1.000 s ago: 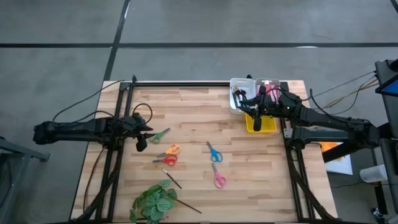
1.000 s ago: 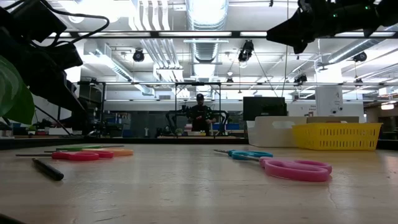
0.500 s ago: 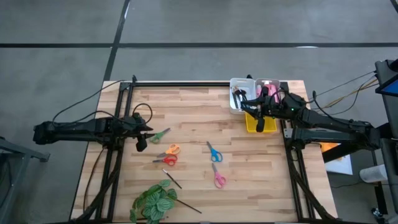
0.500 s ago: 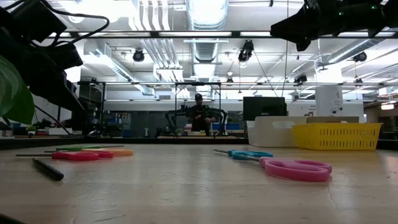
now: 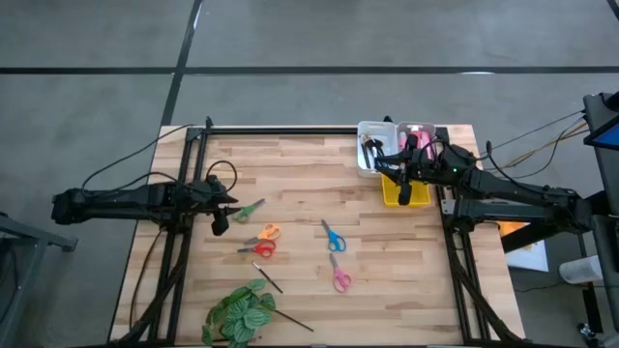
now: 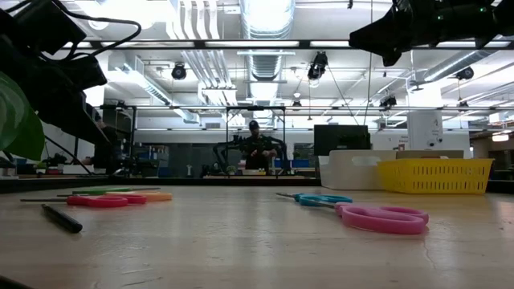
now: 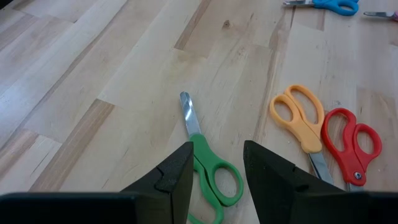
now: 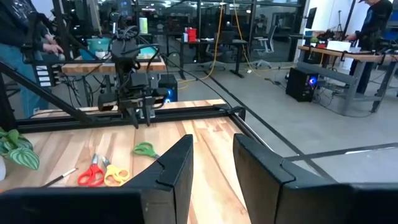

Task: Pick & Place Paint Supplies
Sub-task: Put the black paint brush into the white bin

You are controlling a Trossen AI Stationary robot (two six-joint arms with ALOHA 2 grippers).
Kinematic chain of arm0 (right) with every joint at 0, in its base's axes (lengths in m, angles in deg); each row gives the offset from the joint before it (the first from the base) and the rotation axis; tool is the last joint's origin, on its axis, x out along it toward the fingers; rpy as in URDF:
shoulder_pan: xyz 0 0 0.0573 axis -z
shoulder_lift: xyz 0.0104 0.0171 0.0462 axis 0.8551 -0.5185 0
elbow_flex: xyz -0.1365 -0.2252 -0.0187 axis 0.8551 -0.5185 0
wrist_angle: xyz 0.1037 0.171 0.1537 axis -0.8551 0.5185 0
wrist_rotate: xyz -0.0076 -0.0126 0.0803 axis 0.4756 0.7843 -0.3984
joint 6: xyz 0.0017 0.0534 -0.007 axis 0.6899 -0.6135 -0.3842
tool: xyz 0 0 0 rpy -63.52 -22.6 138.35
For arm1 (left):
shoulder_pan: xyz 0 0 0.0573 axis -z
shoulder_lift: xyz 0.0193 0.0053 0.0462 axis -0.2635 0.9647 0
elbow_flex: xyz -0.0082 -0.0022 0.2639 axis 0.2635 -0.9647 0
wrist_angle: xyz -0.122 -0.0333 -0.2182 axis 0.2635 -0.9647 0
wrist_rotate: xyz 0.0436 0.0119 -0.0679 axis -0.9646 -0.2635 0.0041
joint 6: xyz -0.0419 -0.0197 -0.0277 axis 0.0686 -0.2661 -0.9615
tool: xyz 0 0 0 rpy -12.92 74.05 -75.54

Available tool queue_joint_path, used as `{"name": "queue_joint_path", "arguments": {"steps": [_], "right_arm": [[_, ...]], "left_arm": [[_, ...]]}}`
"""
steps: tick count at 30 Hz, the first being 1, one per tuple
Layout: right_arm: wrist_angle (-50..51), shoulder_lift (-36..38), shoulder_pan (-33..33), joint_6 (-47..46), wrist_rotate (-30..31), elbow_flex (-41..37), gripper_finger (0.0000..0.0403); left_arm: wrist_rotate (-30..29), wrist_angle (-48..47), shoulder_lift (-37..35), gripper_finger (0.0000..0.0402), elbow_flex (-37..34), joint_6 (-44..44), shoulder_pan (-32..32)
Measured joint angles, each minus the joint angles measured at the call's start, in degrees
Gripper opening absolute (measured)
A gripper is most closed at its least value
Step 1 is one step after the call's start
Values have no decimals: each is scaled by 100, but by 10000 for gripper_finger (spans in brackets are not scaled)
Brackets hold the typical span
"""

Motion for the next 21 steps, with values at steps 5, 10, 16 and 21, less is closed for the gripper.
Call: {"name": "queue_joint_path", "arguments": {"steps": [5,10,16,21], "right_arm": [[0,-2,0,-2,1,0,113],[0,-2,0,-2,3,0,113],[0,-2,0,-6,3,0,113],[0,-2,2,-2,5,-1,113]], "left_arm": [[0,0,0,145,0,-1,0],[0,0,0,145,0,-1,1],[-1,8,0,144,0,-3,0],[4,701,4,144,0,-357,1]]}}
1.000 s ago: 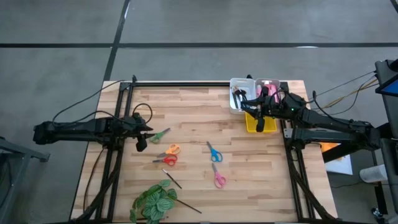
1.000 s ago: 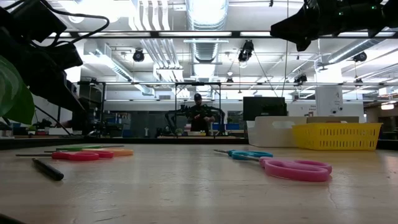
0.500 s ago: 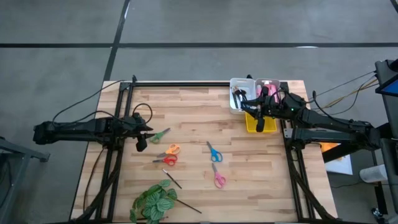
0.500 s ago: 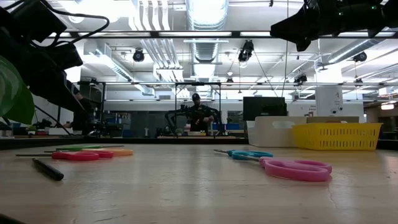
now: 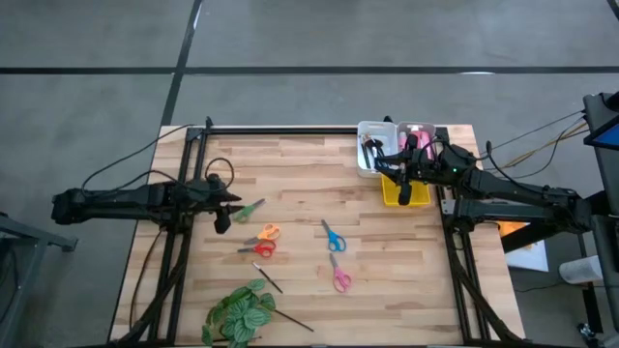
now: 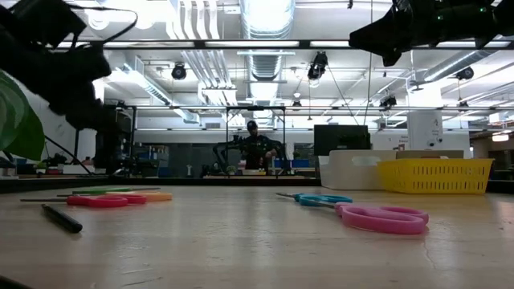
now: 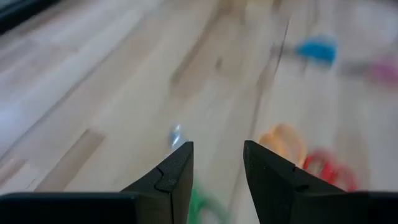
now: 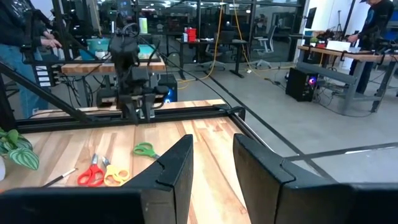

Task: Pick & Place Paint Supplies
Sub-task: Put the black paint brush into the white bin

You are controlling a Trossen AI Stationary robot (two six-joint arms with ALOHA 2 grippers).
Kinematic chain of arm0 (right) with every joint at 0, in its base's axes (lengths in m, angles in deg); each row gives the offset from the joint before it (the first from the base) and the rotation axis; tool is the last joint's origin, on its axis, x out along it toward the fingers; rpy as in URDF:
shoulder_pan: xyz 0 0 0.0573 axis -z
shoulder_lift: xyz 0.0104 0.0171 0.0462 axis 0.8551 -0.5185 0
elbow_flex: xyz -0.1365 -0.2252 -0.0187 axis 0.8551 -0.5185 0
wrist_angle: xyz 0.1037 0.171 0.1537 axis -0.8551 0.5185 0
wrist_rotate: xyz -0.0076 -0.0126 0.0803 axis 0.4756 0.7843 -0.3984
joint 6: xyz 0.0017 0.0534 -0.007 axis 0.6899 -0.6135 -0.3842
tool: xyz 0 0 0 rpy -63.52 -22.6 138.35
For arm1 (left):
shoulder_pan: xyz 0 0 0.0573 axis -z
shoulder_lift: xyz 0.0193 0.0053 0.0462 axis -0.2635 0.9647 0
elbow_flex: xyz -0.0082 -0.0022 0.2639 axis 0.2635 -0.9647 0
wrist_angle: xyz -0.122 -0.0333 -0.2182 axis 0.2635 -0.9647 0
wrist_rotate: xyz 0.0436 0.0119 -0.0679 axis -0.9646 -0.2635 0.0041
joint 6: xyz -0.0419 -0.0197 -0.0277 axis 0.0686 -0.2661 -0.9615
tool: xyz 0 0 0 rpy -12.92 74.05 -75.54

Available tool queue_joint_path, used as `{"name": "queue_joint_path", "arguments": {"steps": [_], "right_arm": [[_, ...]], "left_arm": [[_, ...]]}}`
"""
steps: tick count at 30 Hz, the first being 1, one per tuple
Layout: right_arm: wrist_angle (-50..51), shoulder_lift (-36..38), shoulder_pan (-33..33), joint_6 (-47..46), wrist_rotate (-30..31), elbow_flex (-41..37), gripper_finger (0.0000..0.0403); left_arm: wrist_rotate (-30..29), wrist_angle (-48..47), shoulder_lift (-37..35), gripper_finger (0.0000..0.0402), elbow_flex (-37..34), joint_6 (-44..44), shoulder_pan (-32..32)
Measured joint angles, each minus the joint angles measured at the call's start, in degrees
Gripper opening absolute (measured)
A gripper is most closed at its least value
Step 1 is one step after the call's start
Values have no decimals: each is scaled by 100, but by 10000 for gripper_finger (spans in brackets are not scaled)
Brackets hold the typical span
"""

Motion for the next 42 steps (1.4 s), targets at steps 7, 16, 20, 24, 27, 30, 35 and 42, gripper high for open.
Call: {"name": "queue_joint_path", "arguments": {"steps": [7,16,20,24,27,30,35,42], "right_arm": [[0,0,-2,-8,1,-1,113],[-2,0,1,-1,4,-1,113],[0,0,1,0,4,-3,113],[-2,0,1,-8,4,-4,113],[-2,0,1,-7,4,-4,113],[-2,0,1,0,2,-4,113],[-2,0,1,0,4,-4,113],[-2,1,-2,-2,2,-4,113]], "left_arm": [[112,1526,-6,144,13,-1747,-1],[1681,1850,6,144,206,-2723,2],[2250,1513,0,144,755,-2407,98],[2095,1055,50,144,1408,-1886,485],[1556,754,176,144,1862,-1689,1053],[744,495,435,144,2252,-1479,1880],[-1099,487,1191,144,2755,-1286,3649],[-3561,450,2591,144,3307,-1309,6041]]}}
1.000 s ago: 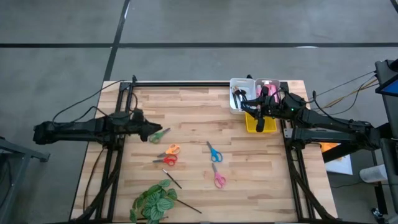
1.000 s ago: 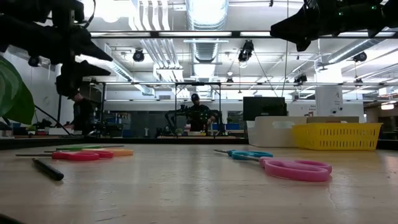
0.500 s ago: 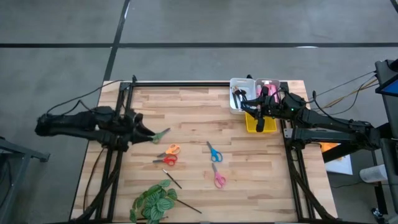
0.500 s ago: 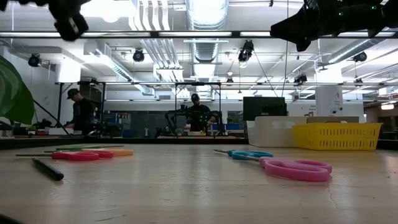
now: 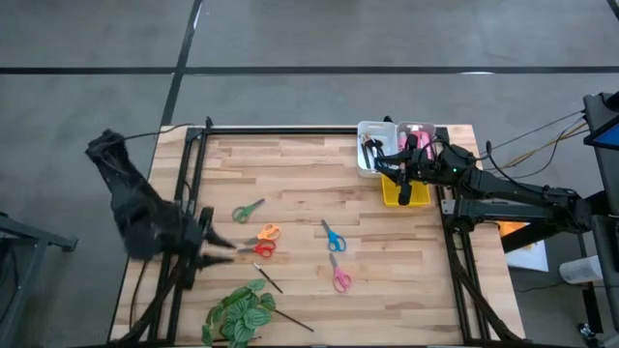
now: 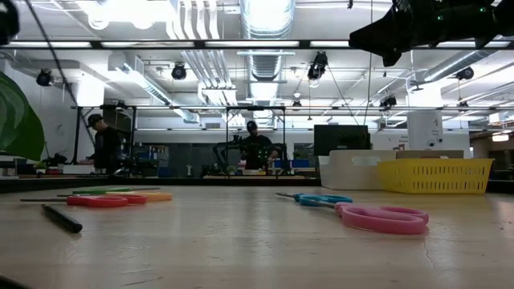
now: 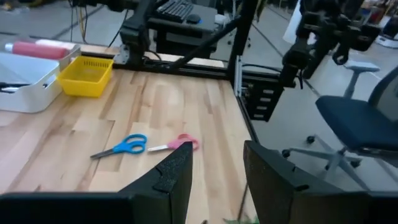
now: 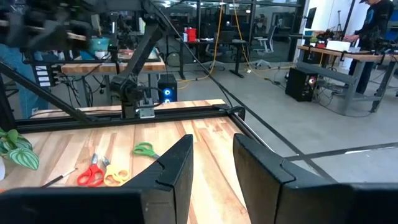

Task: Pick & Place Paint Supplies
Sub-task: Put the black paint brush into the white bin

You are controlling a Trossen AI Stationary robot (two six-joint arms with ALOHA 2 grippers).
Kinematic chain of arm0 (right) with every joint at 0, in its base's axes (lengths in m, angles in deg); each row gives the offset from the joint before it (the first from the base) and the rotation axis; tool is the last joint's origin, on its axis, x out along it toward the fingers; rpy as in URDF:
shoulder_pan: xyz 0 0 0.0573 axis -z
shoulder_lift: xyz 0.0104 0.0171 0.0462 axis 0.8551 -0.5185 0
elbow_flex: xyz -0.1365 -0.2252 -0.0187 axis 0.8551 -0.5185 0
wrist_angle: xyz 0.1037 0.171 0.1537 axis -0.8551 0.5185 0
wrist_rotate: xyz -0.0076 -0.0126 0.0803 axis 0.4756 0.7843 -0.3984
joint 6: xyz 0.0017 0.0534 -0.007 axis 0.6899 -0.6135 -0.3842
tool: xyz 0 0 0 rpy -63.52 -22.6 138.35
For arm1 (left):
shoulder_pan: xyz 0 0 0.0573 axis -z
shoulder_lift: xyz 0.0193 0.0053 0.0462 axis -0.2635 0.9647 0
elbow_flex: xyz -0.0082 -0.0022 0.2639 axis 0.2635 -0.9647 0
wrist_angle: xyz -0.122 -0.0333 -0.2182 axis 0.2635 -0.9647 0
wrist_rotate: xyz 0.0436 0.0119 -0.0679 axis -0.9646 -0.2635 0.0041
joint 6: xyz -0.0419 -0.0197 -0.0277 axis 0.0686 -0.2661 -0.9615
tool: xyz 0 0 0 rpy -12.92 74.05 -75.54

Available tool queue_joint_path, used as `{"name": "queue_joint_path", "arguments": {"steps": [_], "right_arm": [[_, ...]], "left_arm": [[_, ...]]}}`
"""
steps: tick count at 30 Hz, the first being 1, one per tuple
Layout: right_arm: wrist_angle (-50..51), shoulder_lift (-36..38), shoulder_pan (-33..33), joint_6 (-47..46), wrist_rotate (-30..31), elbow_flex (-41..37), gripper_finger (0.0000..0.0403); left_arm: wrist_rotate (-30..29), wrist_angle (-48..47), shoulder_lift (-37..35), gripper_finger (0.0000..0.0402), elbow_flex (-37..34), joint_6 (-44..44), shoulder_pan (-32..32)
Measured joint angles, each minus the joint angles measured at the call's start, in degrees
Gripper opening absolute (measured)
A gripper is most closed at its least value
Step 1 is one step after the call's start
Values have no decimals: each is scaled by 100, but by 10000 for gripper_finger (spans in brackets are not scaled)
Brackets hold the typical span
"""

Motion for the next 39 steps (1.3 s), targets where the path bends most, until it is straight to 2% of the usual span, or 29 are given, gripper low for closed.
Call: {"name": "queue_joint_path", "arguments": {"steps": [3,5,10,14,20,24,32,39], "right_arm": [[0,2,2,1,0,0,113],[0,2,0,-1,0,0,113],[0,2,2,2,0,0,113],[0,2,2,2,0,-2,113],[0,2,2,1,0,-2,113],[0,1,2,0,-2,-2,113],[0,2,1,-8,-1,-2,113],[2,2,0,2,-2,-2,113]], "left_arm": [[-853,-95,607,144,338,-439,709],[-1183,-259,984,144,568,-761,1023],[-1254,-942,1858,144,1206,-1631,1337],[-771,-1657,2442,144,1701,-2244,1360],[366,-2228,3084,144,2107,-2959,1416],[889,-2069,3388,144,2083,-3226,1610],[1057,-1467,3983,145,2076,-3502,2110],[1812,-1217,4527,145,2061,-3801,2016]]}}
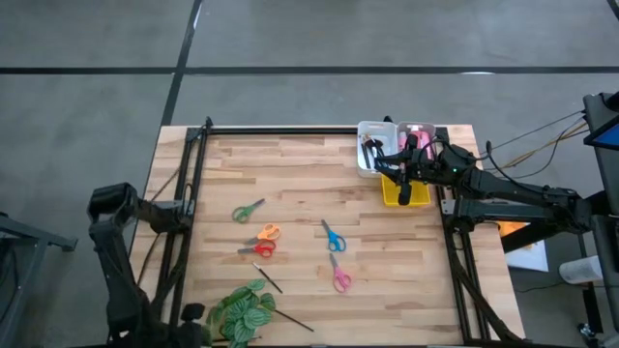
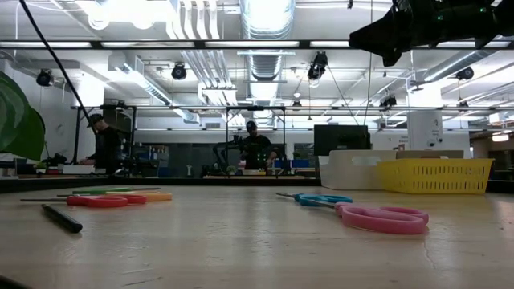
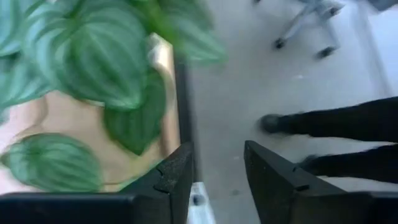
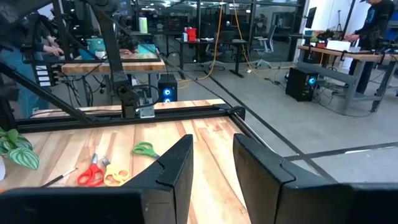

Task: Pick & Place Paint Supplies
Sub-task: Put the black paint brush into the white bin

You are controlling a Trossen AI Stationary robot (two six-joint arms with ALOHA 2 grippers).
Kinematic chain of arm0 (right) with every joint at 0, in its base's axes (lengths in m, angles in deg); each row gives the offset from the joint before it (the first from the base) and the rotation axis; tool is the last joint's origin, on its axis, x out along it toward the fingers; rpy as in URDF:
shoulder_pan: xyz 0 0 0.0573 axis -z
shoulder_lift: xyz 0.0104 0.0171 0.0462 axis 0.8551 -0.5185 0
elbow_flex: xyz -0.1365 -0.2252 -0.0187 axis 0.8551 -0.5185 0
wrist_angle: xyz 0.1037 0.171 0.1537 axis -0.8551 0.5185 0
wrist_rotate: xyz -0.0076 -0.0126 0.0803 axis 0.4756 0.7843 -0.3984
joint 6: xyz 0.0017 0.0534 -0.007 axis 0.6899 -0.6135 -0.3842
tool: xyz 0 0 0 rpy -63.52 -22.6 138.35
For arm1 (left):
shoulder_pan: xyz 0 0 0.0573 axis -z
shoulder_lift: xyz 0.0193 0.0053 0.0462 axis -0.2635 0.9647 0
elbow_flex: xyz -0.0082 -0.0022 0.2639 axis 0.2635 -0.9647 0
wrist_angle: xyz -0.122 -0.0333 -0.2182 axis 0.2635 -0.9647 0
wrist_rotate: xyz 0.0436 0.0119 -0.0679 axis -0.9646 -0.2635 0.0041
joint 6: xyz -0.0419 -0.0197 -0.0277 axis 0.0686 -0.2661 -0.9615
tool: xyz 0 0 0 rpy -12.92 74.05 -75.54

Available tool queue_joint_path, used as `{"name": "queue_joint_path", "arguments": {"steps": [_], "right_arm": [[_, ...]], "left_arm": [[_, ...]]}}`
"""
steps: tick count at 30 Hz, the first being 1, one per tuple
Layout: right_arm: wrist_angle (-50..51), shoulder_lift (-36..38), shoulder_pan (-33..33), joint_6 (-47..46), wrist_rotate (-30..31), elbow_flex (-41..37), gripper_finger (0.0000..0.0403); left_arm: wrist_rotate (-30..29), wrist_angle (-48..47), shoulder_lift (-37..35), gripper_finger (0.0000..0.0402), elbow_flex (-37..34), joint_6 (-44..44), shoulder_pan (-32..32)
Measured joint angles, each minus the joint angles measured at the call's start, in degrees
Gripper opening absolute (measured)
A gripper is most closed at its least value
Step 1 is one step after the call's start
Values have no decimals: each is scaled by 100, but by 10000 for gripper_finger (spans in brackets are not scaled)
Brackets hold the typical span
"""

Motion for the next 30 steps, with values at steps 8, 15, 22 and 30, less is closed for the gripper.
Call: {"name": "queue_joint_path", "arguments": {"steps": [8,15,22,30], "right_arm": [[0,0,0,-8,0,0,113],[0,0,2,1,2,0,113],[-2,0,2,-7,2,0,113],[0,0,2,1,2,0,113]], "left_arm": [[31,221,404,145,58,25,-210],[404,288,528,145,90,85,-423],[782,327,621,145,85,299,-694],[877,330,985,144,83,208,-721]]}}
